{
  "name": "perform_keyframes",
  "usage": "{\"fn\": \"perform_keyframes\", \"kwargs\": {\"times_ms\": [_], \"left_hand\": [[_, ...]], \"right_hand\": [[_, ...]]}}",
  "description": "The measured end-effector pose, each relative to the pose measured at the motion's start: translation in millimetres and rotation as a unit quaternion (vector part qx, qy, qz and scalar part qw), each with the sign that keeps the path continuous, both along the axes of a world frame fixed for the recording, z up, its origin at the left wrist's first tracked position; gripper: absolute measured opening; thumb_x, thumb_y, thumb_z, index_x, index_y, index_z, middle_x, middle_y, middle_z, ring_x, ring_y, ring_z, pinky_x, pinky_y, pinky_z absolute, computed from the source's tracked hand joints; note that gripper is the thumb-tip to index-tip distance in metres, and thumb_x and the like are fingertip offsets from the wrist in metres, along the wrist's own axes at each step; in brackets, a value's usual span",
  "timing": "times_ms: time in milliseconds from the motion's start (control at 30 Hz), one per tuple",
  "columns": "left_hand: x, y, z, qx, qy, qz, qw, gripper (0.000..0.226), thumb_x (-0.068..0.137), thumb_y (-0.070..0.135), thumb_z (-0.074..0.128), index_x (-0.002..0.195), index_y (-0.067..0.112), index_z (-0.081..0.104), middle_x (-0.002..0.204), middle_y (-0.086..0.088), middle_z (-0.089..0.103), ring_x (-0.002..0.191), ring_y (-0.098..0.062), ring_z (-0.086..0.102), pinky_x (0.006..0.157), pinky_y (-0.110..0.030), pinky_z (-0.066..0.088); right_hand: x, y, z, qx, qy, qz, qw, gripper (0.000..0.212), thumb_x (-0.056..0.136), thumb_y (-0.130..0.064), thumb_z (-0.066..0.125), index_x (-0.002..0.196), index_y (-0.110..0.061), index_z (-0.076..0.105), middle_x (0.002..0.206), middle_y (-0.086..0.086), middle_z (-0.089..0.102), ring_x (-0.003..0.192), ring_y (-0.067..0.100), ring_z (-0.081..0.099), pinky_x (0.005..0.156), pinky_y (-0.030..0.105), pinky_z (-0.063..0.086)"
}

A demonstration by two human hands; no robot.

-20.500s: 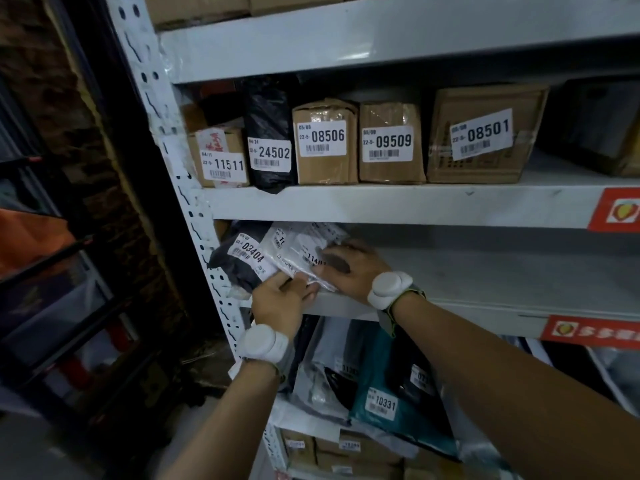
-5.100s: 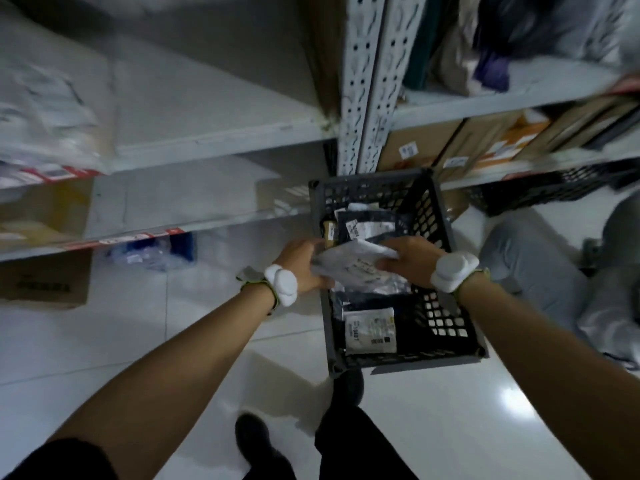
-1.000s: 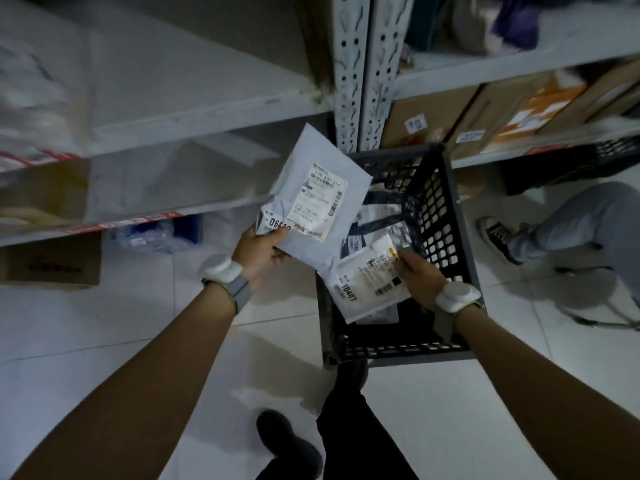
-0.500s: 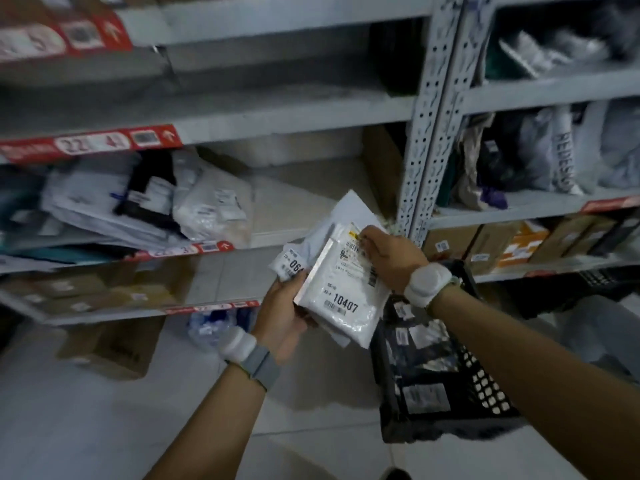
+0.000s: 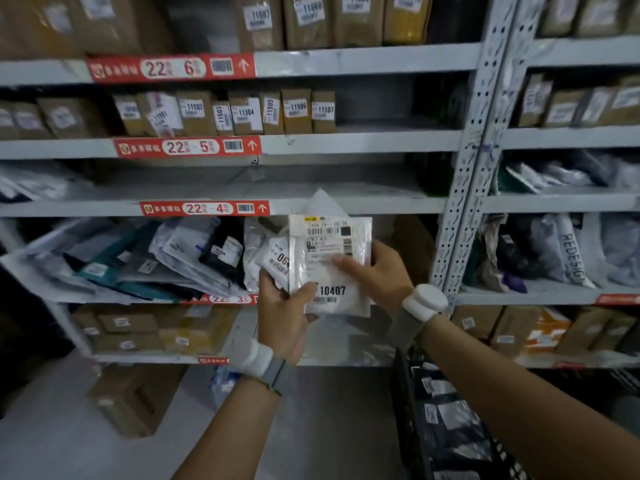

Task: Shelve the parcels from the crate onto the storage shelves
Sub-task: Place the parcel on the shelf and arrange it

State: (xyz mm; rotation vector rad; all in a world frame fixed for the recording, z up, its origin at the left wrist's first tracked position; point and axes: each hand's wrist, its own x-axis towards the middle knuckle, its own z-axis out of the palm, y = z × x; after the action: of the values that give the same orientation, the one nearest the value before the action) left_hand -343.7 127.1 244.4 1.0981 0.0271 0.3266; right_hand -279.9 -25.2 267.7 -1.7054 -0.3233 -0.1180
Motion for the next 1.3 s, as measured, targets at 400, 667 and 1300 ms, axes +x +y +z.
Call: {"fn": "perform_keyframes", "kwargs": {"times_ms": [400,667,1300], "left_hand": [[-2.1,2.7,33.4,-0.118,-0.033,-0.043,0.992,0.031,0.102,0.015,0.047,0.13,0.02,0.058,0.115,-0.009,0.072,0.099,-0.027,0.071,0.069,-0.042,0.059],[1.8,22.8,25.9,-0.111,-0.028,-0.029,0.993,0.034,0.101,0.018,0.049,0.133,0.024,0.057,0.124,-0.008,0.068,0.109,-0.032,0.068,0.084,-0.061,0.054],[8.3,134.1,-2.4,-0.117,0.001,0.094,0.989,0.026,0.1,0.007,0.05,0.124,0.009,0.06,0.118,-0.012,0.07,0.101,-0.025,0.066,0.077,-0.037,0.058]], "right_hand": [[-18.7,16.9,33.8,0.007,-0.145,-0.113,0.983,0.036,0.092,-0.037,0.066,0.118,-0.016,0.054,0.109,-0.007,0.071,0.093,0.005,0.07,0.077,0.03,0.061],[-14.8,37.0,34.9,-0.008,-0.153,-0.105,0.983,0.031,0.093,-0.035,0.065,0.116,-0.018,0.052,0.111,-0.005,0.07,0.093,0.006,0.07,0.074,0.024,0.06],[16.0,165.4,-35.5,0.334,0.308,0.071,0.888,0.054,0.086,-0.041,0.072,0.13,-0.012,0.062,0.13,0.016,0.064,0.122,0.037,0.06,0.1,0.051,0.049]]}}
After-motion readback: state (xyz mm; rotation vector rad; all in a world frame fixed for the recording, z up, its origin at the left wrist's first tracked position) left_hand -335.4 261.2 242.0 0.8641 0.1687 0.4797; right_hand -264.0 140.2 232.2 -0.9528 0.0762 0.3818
